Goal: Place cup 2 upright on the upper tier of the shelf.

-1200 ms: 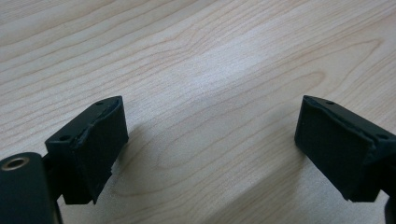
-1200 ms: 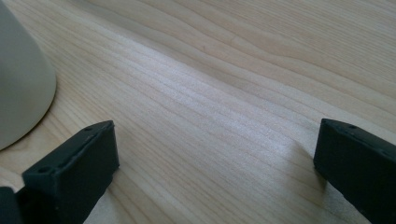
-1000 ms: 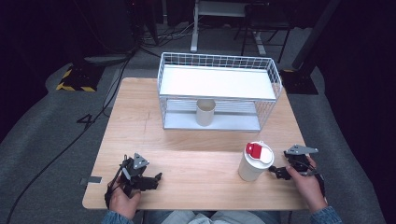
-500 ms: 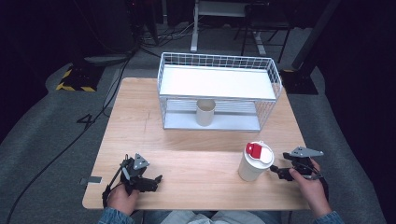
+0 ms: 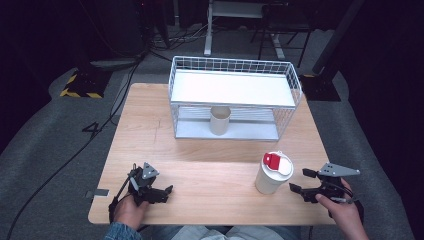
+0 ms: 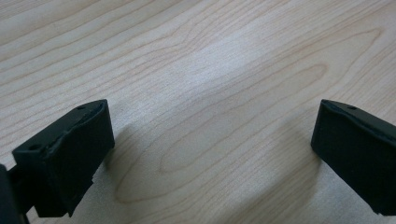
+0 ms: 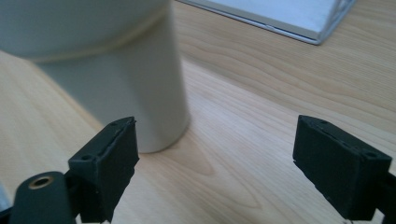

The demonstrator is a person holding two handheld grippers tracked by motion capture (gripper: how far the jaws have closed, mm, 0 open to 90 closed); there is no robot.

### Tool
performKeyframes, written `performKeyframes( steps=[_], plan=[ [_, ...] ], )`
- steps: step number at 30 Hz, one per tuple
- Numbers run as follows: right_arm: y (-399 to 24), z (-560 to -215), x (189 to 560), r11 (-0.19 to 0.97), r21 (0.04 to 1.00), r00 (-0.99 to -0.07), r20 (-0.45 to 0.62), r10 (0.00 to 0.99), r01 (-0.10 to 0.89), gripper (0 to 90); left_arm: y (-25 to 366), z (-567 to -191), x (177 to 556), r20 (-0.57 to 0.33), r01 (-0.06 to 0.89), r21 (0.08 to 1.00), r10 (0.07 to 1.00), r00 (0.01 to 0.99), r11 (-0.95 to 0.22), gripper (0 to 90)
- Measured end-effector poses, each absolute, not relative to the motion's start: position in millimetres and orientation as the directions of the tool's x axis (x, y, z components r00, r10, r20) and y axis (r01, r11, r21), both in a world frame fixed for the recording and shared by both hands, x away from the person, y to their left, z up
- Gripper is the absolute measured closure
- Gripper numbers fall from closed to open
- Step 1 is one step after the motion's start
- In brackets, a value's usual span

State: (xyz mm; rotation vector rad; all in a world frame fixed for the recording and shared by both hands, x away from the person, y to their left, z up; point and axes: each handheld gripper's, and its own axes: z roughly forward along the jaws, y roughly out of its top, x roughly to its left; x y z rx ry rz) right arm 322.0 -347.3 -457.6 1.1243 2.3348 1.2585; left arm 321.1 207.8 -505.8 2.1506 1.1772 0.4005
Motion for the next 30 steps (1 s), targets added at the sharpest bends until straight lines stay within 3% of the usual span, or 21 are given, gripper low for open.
performKeyframes(
  steps=[16, 30],
  plan=[
    [-317, -438, 302, 0.325, 0.840, -0.739, 0.126, 0.662, 0.434, 10.1, 207, -506, 321, -0.027, 0.634, 0.665, 0.835, 0.550, -0.395, 0.0],
    [-292, -452, 316, 0.318, 0.859, -0.755, 0.113, 0.646, 0.402, 7.4, 206, -506, 320, -0.028, 0.642, 0.662, 0.843, 0.538, -0.387, 0.0]
  ],
)
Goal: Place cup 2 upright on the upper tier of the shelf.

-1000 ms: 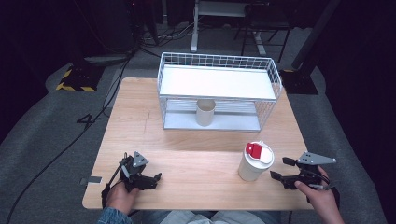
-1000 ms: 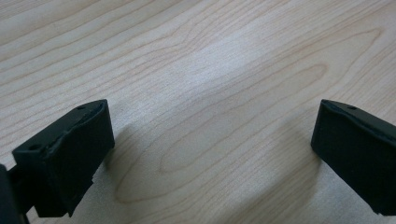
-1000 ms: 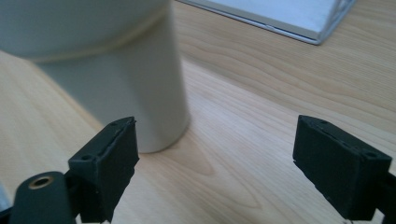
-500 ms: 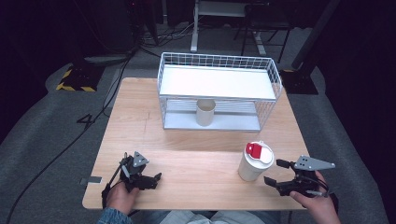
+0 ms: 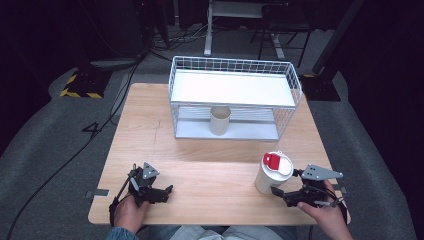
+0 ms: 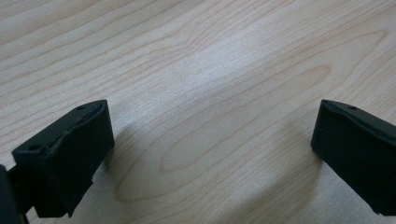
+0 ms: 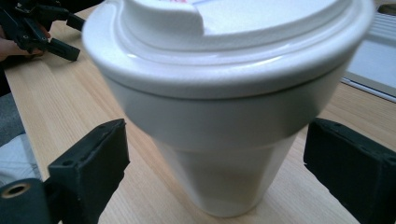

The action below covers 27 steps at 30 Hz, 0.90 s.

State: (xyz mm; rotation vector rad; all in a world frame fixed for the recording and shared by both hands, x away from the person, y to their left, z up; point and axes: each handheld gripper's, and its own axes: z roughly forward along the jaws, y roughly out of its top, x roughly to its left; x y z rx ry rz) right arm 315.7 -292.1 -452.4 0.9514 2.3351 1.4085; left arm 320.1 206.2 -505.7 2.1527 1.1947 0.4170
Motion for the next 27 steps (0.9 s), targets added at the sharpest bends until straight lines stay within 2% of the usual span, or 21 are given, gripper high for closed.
performKeyframes(
  steps=[16, 24, 27],
  plan=[
    [-273, -467, 331, 0.250, 0.886, -0.741, 0.142, 0.656, 0.391, 6.4, 206, -506, 319, -0.026, 0.643, 0.665, 0.849, 0.528, -0.380, 0.0],
    [-268, -474, 328, 0.213, 0.914, -0.722, 0.114, 0.682, 0.346, 7.2, 206, -506, 318, -0.028, 0.645, 0.665, 0.851, 0.524, -0.376, 0.0],
    [-267, -477, 326, 0.230, 0.917, -0.714, 0.079, 0.696, 0.326, 11.4, 206, -506, 318, -0.029, 0.646, 0.664, 0.851, 0.524, -0.376, 0.0]
  ],
)
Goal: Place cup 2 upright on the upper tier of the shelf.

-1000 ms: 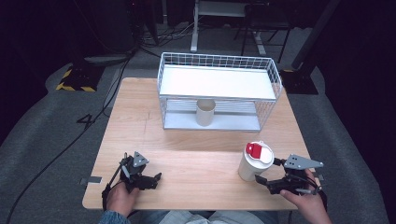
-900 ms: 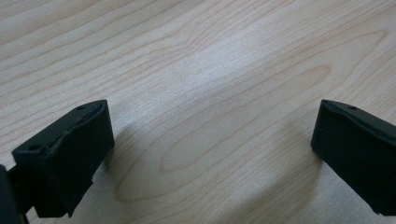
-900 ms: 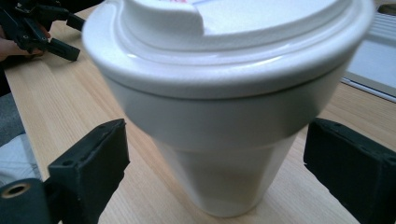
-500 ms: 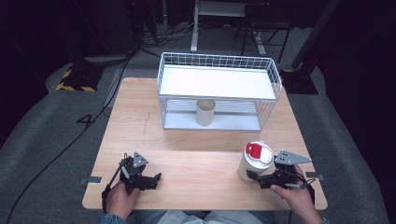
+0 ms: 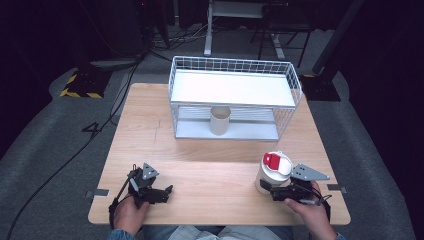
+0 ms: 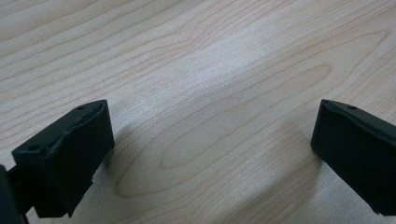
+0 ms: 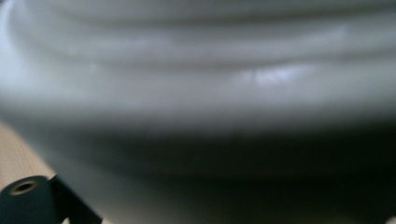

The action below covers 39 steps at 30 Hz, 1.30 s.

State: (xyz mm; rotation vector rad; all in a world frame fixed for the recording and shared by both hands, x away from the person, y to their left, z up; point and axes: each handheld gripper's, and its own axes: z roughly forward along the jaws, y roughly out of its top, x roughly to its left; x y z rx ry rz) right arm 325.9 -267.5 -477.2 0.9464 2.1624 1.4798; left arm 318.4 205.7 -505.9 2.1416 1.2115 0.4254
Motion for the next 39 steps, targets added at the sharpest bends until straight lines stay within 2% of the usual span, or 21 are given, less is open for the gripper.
performKeyframes(
  steps=[12, 39],
  plan=[
    [-266.2, -478.0, 323.7, 0.216, 0.922, -0.693, 0.074, 0.717, 0.323, 12.5, 205.7, -505.9, 318.5, -0.027, 0.646, 0.664, 0.851, 0.524, -0.376, 0.0],
    [-267.4, -468.5, 327.8, 0.264, 0.903, -0.728, 0.075, 0.682, 0.340, 13.2, 205.6, -506.0, 320.0, -0.027, 0.644, 0.664, 0.849, 0.528, -0.379, 0.0]
  ],
)
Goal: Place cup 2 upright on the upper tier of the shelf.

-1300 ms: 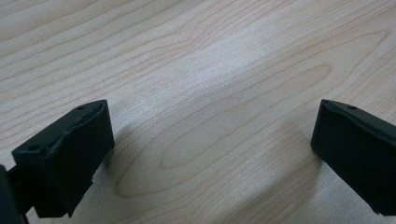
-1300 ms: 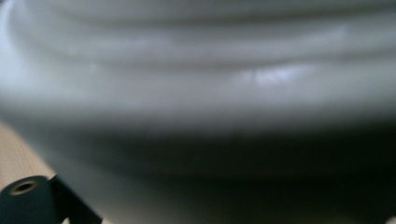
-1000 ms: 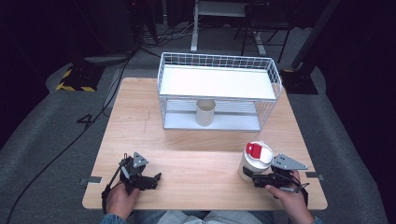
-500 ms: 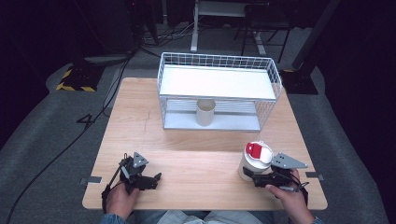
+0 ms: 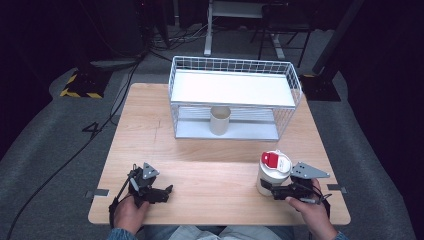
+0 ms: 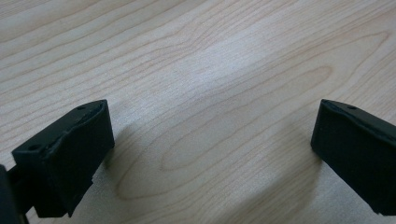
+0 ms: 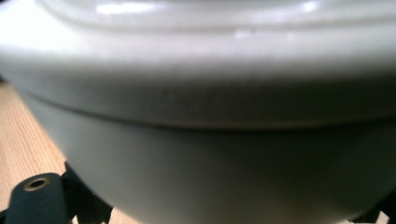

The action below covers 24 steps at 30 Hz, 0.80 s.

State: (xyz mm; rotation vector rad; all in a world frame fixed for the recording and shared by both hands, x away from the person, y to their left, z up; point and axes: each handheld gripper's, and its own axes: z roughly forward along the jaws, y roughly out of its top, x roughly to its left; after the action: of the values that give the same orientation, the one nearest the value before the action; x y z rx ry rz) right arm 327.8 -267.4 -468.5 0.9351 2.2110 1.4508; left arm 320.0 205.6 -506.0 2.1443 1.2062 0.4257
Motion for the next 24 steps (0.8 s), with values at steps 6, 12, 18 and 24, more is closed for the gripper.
performKeyframes(
  steps=[6, 12, 18, 24],
  plan=[
    [-270, -459, 327, 0.258, 0.912, -0.730, 0.063, 0.681, 0.319, 13.3, 205, -506, 321, -0.027, 0.643, 0.665, 0.849, 0.528, -0.379, 0.0],
    [-274, -446, 328, 0.237, 0.923, -0.730, 0.064, 0.680, 0.302, 13.3, 205, -506, 322, -0.028, 0.646, 0.664, 0.851, 0.524, -0.376, 0.0],
    [-275, -433, 332, 0.225, 0.933, -0.735, 0.058, 0.676, 0.281, 13.3, 205, -506, 322, -0.031, 0.649, 0.664, 0.854, 0.519, -0.371, 0.0],
    [-272, -416, 337, 0.228, 0.939, -0.741, 0.040, 0.670, 0.256, 13.3, 205, -506, 322, -0.030, 0.648, 0.666, 0.854, 0.519, -0.370, 0.0]
  ],
)
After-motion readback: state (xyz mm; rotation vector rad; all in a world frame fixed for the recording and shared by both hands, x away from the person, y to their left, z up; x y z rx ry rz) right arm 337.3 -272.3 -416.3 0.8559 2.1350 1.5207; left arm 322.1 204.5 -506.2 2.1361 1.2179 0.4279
